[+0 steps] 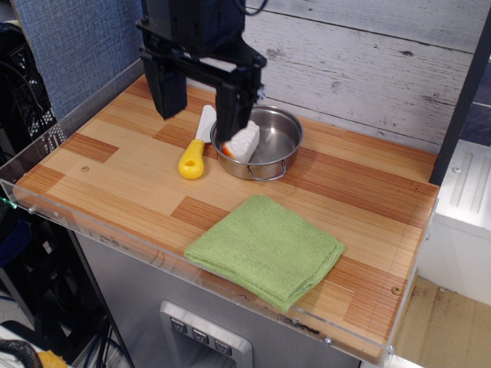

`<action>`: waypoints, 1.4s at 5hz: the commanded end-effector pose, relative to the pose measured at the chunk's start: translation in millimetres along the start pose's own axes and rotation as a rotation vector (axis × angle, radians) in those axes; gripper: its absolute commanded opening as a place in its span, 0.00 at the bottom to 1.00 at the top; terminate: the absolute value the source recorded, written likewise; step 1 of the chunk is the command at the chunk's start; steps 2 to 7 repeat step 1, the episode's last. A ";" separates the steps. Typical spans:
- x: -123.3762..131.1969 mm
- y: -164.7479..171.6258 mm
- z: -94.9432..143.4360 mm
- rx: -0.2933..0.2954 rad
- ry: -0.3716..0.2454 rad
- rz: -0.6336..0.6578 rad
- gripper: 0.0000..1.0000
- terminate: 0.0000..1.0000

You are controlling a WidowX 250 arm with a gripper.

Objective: Place the green towel on the front right edge of the table

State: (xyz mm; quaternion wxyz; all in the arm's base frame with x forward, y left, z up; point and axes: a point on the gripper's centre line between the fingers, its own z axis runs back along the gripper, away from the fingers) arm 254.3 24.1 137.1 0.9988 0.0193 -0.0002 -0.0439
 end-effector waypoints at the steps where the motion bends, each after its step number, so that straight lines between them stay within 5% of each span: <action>1: 1.9 2.8 15.2 0.003 -0.034 0.001 1.00 1.00; 7: 1.9 2.8 15.2 0.003 -0.034 0.001 1.00 1.00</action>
